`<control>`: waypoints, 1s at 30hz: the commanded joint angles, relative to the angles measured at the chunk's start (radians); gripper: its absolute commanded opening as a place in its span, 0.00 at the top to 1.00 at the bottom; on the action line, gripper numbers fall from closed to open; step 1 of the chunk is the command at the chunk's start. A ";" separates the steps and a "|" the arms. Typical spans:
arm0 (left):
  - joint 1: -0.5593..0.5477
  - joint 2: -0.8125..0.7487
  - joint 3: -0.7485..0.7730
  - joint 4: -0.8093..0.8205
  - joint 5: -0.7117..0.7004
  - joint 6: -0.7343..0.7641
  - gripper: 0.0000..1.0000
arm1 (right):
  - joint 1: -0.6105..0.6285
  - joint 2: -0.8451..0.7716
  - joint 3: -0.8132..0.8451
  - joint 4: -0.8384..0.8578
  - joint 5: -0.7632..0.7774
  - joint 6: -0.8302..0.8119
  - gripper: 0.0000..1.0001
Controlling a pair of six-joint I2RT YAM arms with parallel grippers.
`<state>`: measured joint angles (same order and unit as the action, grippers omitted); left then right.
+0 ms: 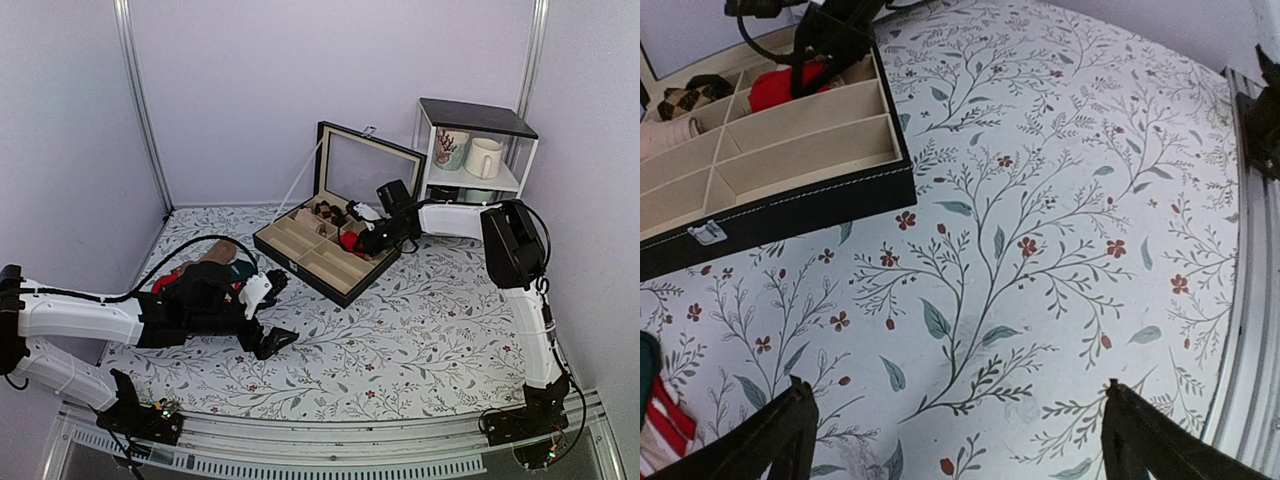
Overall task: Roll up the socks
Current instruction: Place the sock in the storage box.
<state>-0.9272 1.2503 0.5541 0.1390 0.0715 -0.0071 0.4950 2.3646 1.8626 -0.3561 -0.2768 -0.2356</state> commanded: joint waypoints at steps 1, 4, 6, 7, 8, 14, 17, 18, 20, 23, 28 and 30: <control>0.020 -0.005 -0.015 0.026 0.014 0.012 0.01 | -0.027 0.090 0.001 -0.112 0.007 0.056 0.99; 0.020 -0.005 -0.015 0.025 0.014 0.012 0.00 | -0.028 0.106 0.003 -0.114 0.010 0.067 0.99; 0.021 -0.006 -0.016 0.024 0.013 0.012 0.00 | -0.029 0.113 0.002 -0.114 0.010 0.076 0.98; 0.020 -0.006 -0.016 0.022 0.013 0.012 0.00 | -0.029 0.116 0.003 -0.115 0.012 0.081 0.97; 0.020 -0.006 -0.015 0.022 0.013 0.012 0.00 | -0.029 0.119 0.003 -0.116 0.014 0.084 0.96; 0.021 0.001 -0.014 0.022 0.016 0.012 0.01 | -0.030 0.114 0.000 -0.134 0.018 0.112 0.86; 0.021 0.000 -0.012 0.019 0.014 0.013 0.01 | -0.031 0.096 -0.017 -0.130 0.032 0.128 0.77; 0.021 0.000 -0.011 0.019 0.012 0.014 0.00 | -0.031 0.087 -0.028 -0.121 0.039 0.137 0.74; 0.021 -0.001 -0.009 0.017 0.011 0.016 0.01 | -0.031 0.068 -0.050 -0.094 0.038 0.147 0.69; 0.021 -0.002 -0.009 0.017 0.011 0.016 0.01 | -0.030 0.042 -0.072 -0.062 0.038 0.158 0.65; 0.021 0.001 -0.009 0.017 0.012 0.018 0.00 | -0.031 0.008 -0.074 -0.028 0.026 0.177 0.58; 0.022 0.002 -0.009 0.017 0.012 0.018 0.01 | -0.032 -0.007 -0.074 -0.018 0.025 0.185 0.55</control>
<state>-0.9260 1.2503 0.5488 0.1440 0.0753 -0.0010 0.4961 2.3703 1.8374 -0.3180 -0.2981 -0.0814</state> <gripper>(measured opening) 0.995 0.425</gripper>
